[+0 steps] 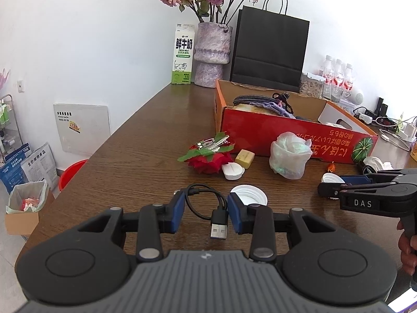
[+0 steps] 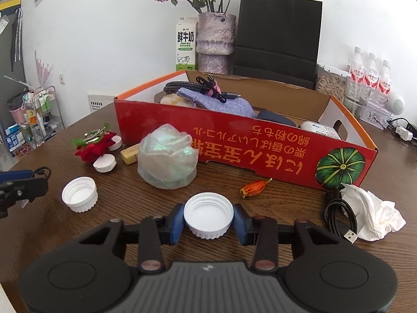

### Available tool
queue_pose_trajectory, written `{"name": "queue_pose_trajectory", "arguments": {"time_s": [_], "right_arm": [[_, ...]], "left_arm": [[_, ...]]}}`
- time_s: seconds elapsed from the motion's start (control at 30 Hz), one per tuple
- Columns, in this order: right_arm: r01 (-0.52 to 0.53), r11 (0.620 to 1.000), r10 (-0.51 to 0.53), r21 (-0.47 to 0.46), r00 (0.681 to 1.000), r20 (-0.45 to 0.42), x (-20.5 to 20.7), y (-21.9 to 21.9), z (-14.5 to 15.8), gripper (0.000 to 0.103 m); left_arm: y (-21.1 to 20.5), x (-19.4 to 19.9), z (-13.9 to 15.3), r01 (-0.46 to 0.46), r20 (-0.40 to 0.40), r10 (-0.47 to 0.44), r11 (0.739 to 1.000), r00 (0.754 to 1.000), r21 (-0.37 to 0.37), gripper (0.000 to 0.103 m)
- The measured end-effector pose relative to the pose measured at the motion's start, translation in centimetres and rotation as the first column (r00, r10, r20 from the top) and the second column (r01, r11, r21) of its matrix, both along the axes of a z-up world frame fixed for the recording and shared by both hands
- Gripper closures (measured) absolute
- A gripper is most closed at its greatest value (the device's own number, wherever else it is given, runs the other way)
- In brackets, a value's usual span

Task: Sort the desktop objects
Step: 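Grasp a white bottle cap with the right tool while the left tool holds the USB cable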

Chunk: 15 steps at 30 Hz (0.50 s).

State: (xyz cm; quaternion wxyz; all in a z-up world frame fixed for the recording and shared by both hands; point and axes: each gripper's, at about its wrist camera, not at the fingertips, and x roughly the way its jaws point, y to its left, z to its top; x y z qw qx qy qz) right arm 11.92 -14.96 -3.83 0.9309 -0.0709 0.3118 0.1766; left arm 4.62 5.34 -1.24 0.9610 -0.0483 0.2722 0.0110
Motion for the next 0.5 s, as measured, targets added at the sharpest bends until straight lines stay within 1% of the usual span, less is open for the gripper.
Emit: {"name": "queue_pose_trajectory", "arguments": {"time_s": [0.23, 0.5], "right_arm": [[0.016, 0.999, -0.018, 0.046, 0.999, 0.048, -0.5, -1.4, 1.5, 0.064], [0.06, 0.993, -0.074, 0.099, 0.986, 0.146, -0.2, -3.5, 4.6, 0.064]], "left_arm": [[-1.0, 0.4, 1.3, 0.028, 0.042, -0.029, 0.999, 0.999, 0.015, 0.066], [-3.4, 2.0, 4.0, 0.081, 0.134, -0.085, 0.996, 0.987, 0.036, 0.066]]}}
